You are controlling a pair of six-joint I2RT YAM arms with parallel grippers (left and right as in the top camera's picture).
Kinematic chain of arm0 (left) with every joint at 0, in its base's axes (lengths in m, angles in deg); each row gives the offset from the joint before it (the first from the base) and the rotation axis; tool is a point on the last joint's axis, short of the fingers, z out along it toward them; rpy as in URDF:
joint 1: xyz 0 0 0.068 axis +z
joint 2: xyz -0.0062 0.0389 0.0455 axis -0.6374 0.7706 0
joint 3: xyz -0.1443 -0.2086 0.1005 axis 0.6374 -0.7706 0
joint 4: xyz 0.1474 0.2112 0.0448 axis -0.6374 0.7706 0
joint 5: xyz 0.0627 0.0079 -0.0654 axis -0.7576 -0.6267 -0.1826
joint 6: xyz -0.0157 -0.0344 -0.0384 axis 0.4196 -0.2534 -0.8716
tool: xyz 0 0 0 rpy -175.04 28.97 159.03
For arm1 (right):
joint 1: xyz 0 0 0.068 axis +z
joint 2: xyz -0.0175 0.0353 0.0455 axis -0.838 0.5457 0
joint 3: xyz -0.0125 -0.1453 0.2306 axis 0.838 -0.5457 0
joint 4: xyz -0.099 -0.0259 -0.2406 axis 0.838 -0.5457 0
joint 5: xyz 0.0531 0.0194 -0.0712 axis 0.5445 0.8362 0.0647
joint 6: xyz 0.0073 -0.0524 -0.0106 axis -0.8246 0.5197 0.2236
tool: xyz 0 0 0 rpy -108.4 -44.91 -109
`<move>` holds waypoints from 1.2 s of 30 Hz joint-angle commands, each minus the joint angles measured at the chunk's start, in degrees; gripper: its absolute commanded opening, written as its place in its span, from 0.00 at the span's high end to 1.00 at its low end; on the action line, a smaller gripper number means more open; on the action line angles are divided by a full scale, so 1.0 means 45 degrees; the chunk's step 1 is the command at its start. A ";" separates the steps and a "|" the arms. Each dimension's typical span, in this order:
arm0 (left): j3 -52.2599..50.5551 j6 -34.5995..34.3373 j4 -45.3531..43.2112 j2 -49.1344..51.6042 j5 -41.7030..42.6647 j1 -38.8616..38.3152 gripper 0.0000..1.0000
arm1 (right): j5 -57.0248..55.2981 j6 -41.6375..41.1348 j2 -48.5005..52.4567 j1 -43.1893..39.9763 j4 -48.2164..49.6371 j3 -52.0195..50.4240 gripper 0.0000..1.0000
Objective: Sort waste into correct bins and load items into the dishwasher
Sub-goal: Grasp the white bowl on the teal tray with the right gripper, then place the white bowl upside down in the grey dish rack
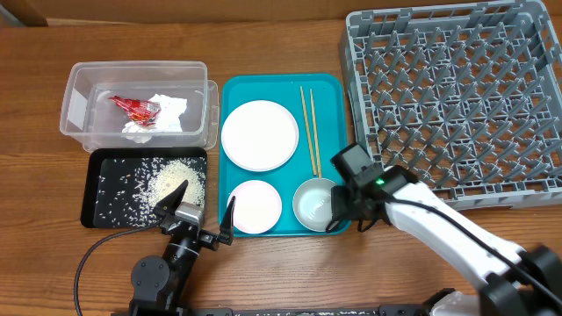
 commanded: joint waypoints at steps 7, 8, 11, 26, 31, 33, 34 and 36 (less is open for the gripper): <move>-0.0049 0.0151 -0.0010 -0.0136 0.0204 0.0078 0.00 | -0.0476 -0.0126 0.0262 0.0019 0.0083 0.0272 0.96; -0.0049 0.0151 -0.0010 -0.0136 0.0204 0.0078 0.00 | -0.0529 -0.0126 -0.0034 0.0019 -0.0083 0.0408 0.96; -0.0049 0.0151 -0.0010 -0.0136 0.0204 0.0078 0.00 | -0.0573 0.0525 -0.1180 0.0019 -0.0369 0.0855 0.96; -0.0049 0.0151 -0.0010 -0.0136 0.0204 0.0078 0.00 | -1.0564 -0.0039 -0.4629 -0.3322 -0.0554 0.2404 0.96; -0.0049 0.0151 -0.0010 -0.0136 0.0204 0.0078 0.00 | -1.1375 0.0112 -0.3463 -0.4799 0.0636 0.2404 0.96; -0.0049 0.0151 -0.0010 -0.0136 0.0204 0.0078 0.00 | -1.1880 0.0248 -0.2778 -0.5105 0.1059 0.2404 0.96; -0.0049 0.0151 -0.0010 -0.0136 0.0204 0.0078 0.00 | -1.2274 0.0568 -0.2497 -0.5168 0.1214 0.2404 0.96; -0.0049 0.0151 -0.0010 -0.0136 0.0204 0.0078 0.00 | -1.3517 0.1428 -0.1865 -0.5236 0.1588 0.2404 0.96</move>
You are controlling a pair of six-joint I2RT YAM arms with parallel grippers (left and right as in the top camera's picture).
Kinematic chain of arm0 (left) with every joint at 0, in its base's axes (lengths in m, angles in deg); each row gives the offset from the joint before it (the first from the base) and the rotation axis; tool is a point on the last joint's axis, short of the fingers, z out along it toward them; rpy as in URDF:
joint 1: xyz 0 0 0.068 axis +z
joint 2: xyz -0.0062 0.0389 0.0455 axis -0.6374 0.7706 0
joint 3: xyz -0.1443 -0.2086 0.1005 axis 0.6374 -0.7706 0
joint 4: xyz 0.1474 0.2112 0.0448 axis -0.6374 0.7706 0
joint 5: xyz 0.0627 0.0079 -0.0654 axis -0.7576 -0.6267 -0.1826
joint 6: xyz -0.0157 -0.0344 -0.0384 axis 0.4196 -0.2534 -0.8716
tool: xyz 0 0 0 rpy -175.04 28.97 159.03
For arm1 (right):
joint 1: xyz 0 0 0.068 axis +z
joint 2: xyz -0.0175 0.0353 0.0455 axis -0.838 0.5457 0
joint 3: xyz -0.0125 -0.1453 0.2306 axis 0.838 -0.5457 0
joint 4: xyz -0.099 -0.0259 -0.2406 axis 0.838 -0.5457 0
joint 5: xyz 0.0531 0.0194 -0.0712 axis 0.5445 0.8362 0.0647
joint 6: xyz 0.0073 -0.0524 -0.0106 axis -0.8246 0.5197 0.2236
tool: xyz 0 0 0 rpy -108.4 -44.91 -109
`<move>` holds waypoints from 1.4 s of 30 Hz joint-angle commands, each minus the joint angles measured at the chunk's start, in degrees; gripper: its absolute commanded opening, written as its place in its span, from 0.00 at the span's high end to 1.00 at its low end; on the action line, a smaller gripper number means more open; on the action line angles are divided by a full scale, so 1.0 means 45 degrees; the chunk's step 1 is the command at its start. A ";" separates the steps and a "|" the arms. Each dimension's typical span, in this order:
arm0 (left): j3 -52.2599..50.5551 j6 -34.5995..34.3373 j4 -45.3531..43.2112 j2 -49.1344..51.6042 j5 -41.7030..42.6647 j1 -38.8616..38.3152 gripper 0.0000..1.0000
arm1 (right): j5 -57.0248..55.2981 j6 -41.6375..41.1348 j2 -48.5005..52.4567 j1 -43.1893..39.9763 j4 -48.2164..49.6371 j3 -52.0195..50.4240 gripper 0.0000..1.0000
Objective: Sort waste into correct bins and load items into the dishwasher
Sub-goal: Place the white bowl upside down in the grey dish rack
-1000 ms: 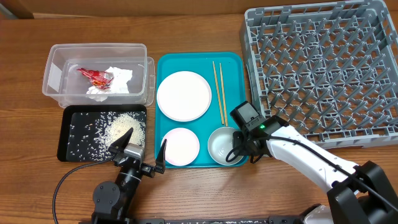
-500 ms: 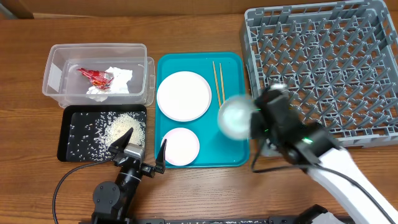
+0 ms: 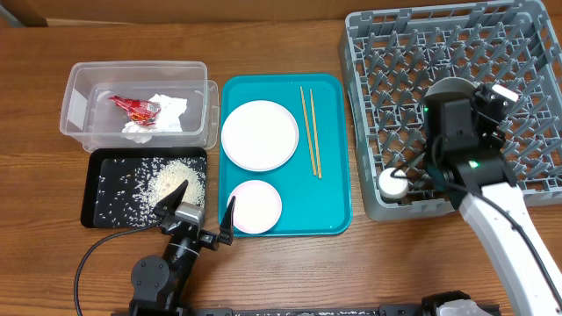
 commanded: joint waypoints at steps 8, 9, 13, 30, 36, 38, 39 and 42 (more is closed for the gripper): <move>-0.0049 0.0155 -0.0010 -0.0136 0.0209 0.0078 0.00 | -0.3050 0.2234 0.2608 -0.0136 0.1103 0.0097 0.96; -0.0049 0.0155 -0.0010 -0.0136 0.0204 0.0078 0.00 | -0.3050 0.2297 0.2773 -0.0136 0.1064 0.0097 0.96; -0.0049 0.0155 -0.0010 -0.0136 0.0204 0.0078 0.00 | -0.3041 0.2312 0.3099 0.0155 0.0942 0.0097 0.96; -0.0049 0.0155 -0.0010 -0.0136 0.0204 0.0078 0.00 | -0.5115 0.2327 0.3570 0.1088 0.0058 -0.0219 0.96; -0.0049 0.0155 -0.0010 -0.0136 0.0204 0.0078 0.00 | -0.3691 0.2322 0.3643 0.1098 0.0015 -0.0223 0.96; -0.0049 0.0155 -0.0010 -0.0136 0.0204 0.0078 0.00 | -0.3259 0.2317 0.3716 0.1190 -0.0199 -0.0223 0.96; -0.0049 0.0155 -0.0010 -0.0136 0.0204 0.0078 0.00 | -0.3211 0.2312 0.3745 0.1258 -0.0306 -0.0223 0.96; -0.0049 0.0155 -0.0010 -0.0136 0.0204 0.0078 0.00 | -0.3133 0.2312 0.3789 0.1608 -0.0656 -0.0223 0.96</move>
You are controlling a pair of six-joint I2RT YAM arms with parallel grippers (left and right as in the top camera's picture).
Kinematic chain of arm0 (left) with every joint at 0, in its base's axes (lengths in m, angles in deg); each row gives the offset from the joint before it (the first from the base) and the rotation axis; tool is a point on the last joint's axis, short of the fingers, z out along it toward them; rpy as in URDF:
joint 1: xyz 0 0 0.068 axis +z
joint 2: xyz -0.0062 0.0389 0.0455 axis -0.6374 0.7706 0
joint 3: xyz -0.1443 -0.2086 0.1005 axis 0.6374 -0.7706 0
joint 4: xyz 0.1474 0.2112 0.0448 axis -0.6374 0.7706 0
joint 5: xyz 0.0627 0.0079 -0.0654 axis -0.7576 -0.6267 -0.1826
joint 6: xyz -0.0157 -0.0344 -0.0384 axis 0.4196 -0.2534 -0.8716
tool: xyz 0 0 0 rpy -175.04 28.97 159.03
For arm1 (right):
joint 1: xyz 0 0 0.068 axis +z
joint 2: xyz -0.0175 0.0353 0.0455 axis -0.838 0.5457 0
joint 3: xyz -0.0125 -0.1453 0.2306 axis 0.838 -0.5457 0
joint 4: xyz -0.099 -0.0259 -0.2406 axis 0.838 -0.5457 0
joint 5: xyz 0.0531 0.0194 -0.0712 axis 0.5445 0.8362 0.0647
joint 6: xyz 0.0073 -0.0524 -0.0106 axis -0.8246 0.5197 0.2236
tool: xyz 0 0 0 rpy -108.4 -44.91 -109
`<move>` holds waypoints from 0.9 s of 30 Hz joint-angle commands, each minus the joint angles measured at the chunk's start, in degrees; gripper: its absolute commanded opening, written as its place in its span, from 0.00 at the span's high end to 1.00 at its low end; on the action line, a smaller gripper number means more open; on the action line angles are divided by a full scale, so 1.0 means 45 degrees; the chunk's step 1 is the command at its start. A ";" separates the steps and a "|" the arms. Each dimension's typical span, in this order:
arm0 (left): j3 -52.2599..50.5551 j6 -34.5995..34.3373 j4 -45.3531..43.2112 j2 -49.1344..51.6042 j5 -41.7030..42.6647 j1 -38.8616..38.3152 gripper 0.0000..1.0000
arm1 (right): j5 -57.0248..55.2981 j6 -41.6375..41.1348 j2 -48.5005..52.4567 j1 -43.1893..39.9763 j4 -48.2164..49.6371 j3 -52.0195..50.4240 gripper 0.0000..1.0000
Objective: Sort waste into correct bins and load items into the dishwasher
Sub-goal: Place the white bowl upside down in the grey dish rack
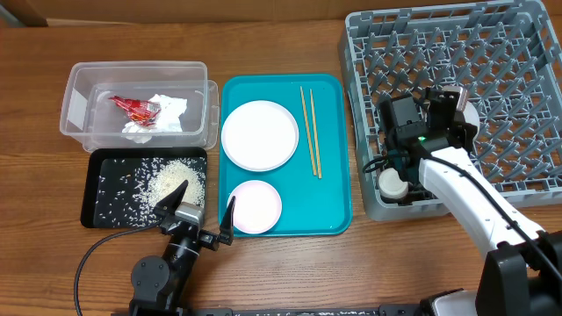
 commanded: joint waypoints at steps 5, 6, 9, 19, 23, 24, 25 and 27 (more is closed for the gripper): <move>-0.0049 0.0155 -0.0010 -0.0136 0.0204 0.0078 0.00 | 0.0928 0.0019 0.0238 0.1180 -0.0476 -0.0087 0.94; -0.0049 0.0155 -0.0010 -0.0136 0.0204 0.0078 0.00 | 0.0894 0.0019 0.0238 0.1307 -0.0520 -0.0087 0.93; -0.0049 0.0155 -0.0010 -0.0136 0.0204 0.0078 0.00 | 0.0889 0.0019 0.0238 0.1520 -0.0733 -0.0087 0.87; -0.0049 0.0155 -0.0010 -0.0136 0.0204 0.0078 0.00 | -0.1248 0.0029 0.0228 0.1467 -0.0500 0.0194 0.96; -0.0049 0.0155 -0.0010 -0.0136 0.0204 0.0078 0.00 | -0.1447 0.0034 0.0228 0.0816 -0.0044 0.0262 0.96; -0.0049 0.0155 -0.0010 -0.0131 0.0204 0.0078 0.00 | -0.1447 0.0039 0.0228 0.0544 0.0102 0.0262 0.96; -0.0049 0.0155 -0.0010 -0.0136 0.0204 0.0078 0.00 | -0.1447 0.0073 0.0228 0.0296 0.0228 0.0262 0.96; -0.0049 0.0155 -0.0010 -0.0136 0.0204 0.0078 0.00 | -0.1447 0.0073 0.0228 -0.0248 0.0423 0.0262 0.96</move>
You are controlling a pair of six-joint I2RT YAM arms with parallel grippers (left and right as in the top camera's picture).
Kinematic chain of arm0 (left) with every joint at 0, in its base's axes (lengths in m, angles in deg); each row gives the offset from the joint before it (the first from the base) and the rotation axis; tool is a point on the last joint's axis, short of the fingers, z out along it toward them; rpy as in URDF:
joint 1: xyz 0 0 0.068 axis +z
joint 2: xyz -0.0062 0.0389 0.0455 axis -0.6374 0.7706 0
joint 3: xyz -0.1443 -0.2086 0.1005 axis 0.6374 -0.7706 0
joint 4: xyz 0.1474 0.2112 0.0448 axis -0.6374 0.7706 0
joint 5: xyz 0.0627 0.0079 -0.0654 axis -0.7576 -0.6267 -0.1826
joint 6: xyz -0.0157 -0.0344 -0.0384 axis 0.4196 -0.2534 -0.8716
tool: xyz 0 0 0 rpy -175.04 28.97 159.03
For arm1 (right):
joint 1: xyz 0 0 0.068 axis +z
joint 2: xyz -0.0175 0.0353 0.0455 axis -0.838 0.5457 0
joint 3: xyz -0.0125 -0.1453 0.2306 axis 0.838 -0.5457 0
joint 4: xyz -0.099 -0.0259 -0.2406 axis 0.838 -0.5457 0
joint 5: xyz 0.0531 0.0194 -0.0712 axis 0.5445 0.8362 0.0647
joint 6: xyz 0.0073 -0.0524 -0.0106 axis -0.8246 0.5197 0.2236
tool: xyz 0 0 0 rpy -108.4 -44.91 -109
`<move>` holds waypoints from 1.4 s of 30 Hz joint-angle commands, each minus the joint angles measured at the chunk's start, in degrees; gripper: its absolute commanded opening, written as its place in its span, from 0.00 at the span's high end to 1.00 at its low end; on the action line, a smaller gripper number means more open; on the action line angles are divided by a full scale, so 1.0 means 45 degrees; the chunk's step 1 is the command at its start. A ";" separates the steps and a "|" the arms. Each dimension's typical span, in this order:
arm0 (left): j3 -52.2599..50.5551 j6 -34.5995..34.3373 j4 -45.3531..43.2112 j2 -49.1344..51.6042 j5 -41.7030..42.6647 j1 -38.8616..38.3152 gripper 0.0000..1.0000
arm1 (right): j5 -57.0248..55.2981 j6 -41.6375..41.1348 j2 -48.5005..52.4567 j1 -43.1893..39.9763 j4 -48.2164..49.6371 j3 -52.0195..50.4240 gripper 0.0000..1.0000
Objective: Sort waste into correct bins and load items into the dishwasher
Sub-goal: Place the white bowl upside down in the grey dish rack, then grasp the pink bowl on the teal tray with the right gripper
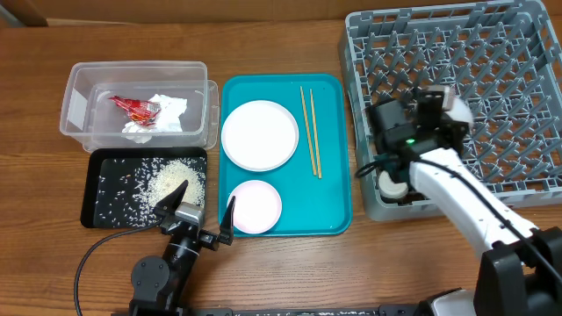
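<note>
My right gripper [442, 105] hangs over the front-left part of the grey dish rack [492, 53]. It is shut on the pale bowl [459, 105], which stands on edge among the rack's pegs. On the teal tray [334, 206] lie a large white plate [259, 134], a small white plate [255, 206] and a pair of chopsticks [311, 132]. My left gripper [202, 212] rests open at the table's front edge, between the black tray and the small plate.
A clear bin [79, 123] at the back left holds a red wrapper [133, 108] and crumpled tissue [167, 114]. In front of it a black tray [105, 189] carries spilled rice [171, 180]. A white round object [392, 184] sits in the rack's front-left corner.
My right gripper has shifted slightly left over the rack with the bowl still in it. The left arm and everything on the tray are unchanged.
My right gripper was first at the bowl on the teal tray's front right corner. Then the bowl was off the tray, held over the rack's middle. After that it hung lower at the rack's left side, where it stands on edge now.
</note>
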 commanded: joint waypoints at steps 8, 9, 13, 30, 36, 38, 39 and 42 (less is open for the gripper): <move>-0.0049 0.0155 -0.0010 -0.0136 0.0204 0.0078 0.00 | 0.1297 -0.0005 0.0121 -0.1899 0.0568 0.0233 0.96; -0.0049 0.0155 -0.0010 -0.0136 0.0204 0.0078 0.00 | 0.1443 -0.0005 0.0126 -0.1889 0.0549 0.0233 0.96; -0.0049 0.0155 -0.0010 -0.0136 0.0204 0.0078 0.00 | 0.2157 -0.0107 0.0136 -0.1889 -0.0053 0.0219 0.96; -0.0049 0.0155 -0.0010 -0.0136 0.0204 0.0078 0.00 | 0.6227 -0.2064 0.0029 0.1418 -0.4347 0.2569 0.43; -0.0049 0.0155 -0.0010 -0.0136 0.0204 0.0078 0.00 | 1.1900 -0.1273 0.0010 0.2569 -0.5314 0.5158 0.38; -0.0049 0.0155 -0.0010 -0.0136 0.0204 0.0078 0.00 | 1.5062 -0.0821 0.0019 0.3055 -0.4648 0.5163 0.41; -0.0049 0.0155 -0.0010 -0.0136 0.0204 0.0078 0.00 | 1.6237 -0.0826 0.0083 0.3254 -0.4240 0.5017 0.42; -0.0049 0.0155 -0.0010 -0.0136 0.0204 0.0078 0.00 | 1.8102 -0.1151 0.0272 0.3866 -0.3249 0.4415 0.44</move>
